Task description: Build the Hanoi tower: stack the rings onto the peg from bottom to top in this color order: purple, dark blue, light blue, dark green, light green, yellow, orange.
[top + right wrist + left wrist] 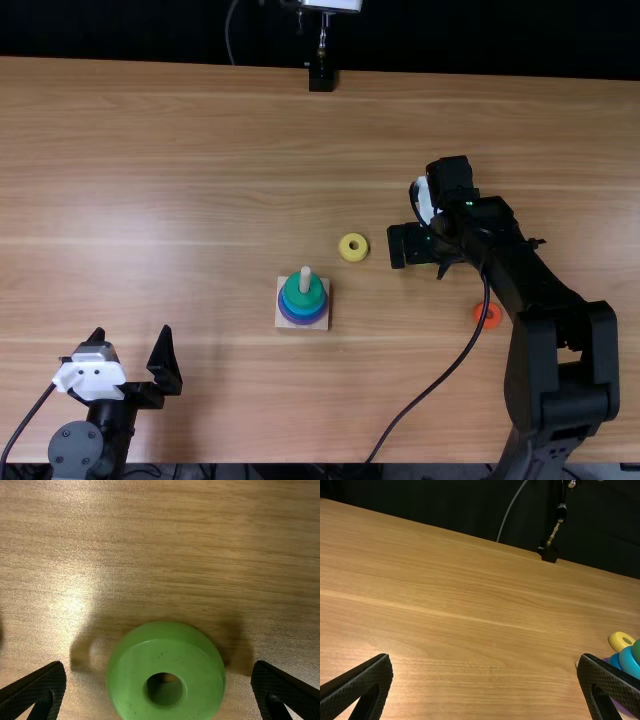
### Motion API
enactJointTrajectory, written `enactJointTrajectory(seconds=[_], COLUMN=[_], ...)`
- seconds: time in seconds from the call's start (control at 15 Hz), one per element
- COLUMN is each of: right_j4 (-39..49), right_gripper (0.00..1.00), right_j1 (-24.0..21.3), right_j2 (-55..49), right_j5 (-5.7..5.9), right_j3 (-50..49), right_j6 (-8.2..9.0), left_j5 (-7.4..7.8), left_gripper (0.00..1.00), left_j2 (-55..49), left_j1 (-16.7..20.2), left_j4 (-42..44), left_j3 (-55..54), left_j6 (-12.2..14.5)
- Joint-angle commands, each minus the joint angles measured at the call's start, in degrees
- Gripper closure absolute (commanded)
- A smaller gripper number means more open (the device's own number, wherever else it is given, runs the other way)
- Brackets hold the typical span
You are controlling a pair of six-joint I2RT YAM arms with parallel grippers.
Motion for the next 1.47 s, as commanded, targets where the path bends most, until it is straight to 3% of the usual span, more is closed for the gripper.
enactJointTrajectory(seconds=[0.0,0.13,0.2,0.27,0.33,0.6,0.87,1.0,1.2,1.4], right_j4=[0.0,0.3,0.6,0.6,0.2,0.1,-1.8,-9.3,-23.2,-30.0], right_gripper=[0.17,0.69,0.89,1.0,1.0,1.0,1.0,1.0,1.0,1.0], right_j1=[-0.4,-0.4,-0.4,-0.4,-0.4,-0.4,0.1,0.1,0.4,3.3], right_j2=[0.7,0.7,0.7,0.7,0.7,0.5,0.0,-0.2,-3.7,-4.6], right_j5=[0.56,0.56,0.56,0.45,-0.07,-0.28,-0.39,-0.39,-0.39,-0.49], right_j3=[1.2,1.2,1.2,1.2,1.2,1.3,5.2,9.2,17.0,24.8], right_j6=[0.23,0.13,0.13,0.23,0.23,0.13,-3.88,-4.2,-7.47,-7.68], left_j5=[0.66,0.77,0.66,0.66,0.77,0.77,0.66,0.66,0.66,0.66], left_gripper=[0.0,0.0,0.0,0.0,0.0,0.0,0.0,0.0,0.0,0.0], left_j2=[-0.7,-0.7,-0.7,-0.7,-0.7,-0.7,-0.7,-0.7,-0.7,-0.7], left_j1=[0.1,0.1,0.1,0.1,0.1,0.1,0.1,0.1,0.1,0.1], left_j4=[-1.1,-1.1,-1.1,-1.1,-1.1,-1.1,-1.1,-1.1,-1.1,-1.1], left_j3=[-3.2,-3.2,-3.2,-3.2,-3.2,-3.2,-3.2,-3.2,-3.2,-3.2], left_j6=[0.2,0.2,0.2,0.2,0.2,0.2,0.2,0.2,0.2,0.2])
